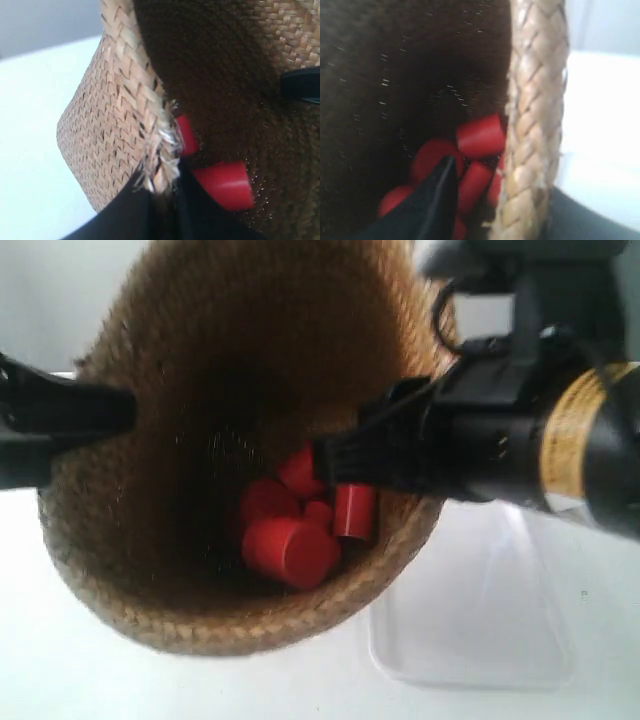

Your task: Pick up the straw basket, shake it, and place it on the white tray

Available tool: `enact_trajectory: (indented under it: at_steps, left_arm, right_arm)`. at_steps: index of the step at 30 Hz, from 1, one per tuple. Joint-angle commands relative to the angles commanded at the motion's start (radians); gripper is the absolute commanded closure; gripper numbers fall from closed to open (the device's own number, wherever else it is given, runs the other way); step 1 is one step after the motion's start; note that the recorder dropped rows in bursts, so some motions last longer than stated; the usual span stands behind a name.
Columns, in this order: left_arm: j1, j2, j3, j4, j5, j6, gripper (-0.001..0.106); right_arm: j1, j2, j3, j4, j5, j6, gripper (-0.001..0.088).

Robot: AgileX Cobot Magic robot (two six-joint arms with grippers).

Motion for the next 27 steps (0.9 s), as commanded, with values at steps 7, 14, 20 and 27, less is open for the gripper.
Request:
enact_trajectory:
  at_steps: [7, 14, 20, 27]
  left_arm:
    - [0.000, -0.044, -0.004, -0.011, -0.177, 0.002, 0.105]
    - [0.000, -0.016, -0.105, -0.004, 0.008, -0.006, 0.105]
    - [0.000, 0.052, -0.018, -0.010, -0.081, -0.038, 0.105]
    - [-0.002, 0.038, 0.010, 0.026, -0.161, -0.013, 0.105]
  right_arm:
    - [-0.005, -0.036, 0.031, -0.134, 0.019, 0.080, 0.0868]
    - [0.025, -0.045, -0.047, -0.011, 0.001, -0.059, 0.0868]
    - [-0.013, 0.099, -0.015, -0.148, 0.134, 0.069, 0.0868]
    - [0.008, 0.132, -0.019, -0.276, 0.161, 0.253, 0.0868]
